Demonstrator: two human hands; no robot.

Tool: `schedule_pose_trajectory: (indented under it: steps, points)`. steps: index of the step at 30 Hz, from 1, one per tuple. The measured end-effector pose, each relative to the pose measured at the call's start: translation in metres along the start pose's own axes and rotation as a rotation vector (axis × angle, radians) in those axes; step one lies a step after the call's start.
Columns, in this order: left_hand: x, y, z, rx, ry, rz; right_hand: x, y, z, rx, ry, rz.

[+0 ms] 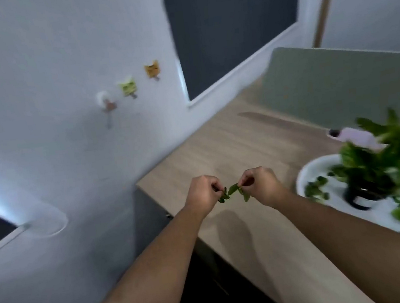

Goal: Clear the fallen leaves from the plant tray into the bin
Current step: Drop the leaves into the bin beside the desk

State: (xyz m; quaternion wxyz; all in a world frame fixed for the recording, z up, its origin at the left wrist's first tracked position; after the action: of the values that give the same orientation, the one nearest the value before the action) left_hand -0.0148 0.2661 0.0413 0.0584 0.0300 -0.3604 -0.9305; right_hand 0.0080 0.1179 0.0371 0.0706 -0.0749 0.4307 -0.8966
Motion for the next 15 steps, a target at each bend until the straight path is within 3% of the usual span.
schedule_pose_trajectory:
  steps: [8, 15]
  points:
    - [0.053, -0.225, 0.126, -0.097, 0.117, 0.365, -0.012, -0.12, -0.222, 0.124, -0.303, 0.175]
    - [0.087, -0.38, 0.111, -0.046, 0.06, 0.596, -0.024, -0.102, -0.366, 0.277, -0.48, 0.103]
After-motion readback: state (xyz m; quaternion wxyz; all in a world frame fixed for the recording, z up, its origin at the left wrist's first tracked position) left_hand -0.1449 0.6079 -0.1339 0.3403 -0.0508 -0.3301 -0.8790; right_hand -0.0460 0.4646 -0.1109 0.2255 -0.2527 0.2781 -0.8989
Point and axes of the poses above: each hand's wrist, its own x-axis away from the middle knuckle, its own z-axis out of the back of the hand, y = z × x, the point moved 10 cm from there along -x, towards the middle knuckle, and after that the axes turned 5 degrees about y, right-handed, at the moved point
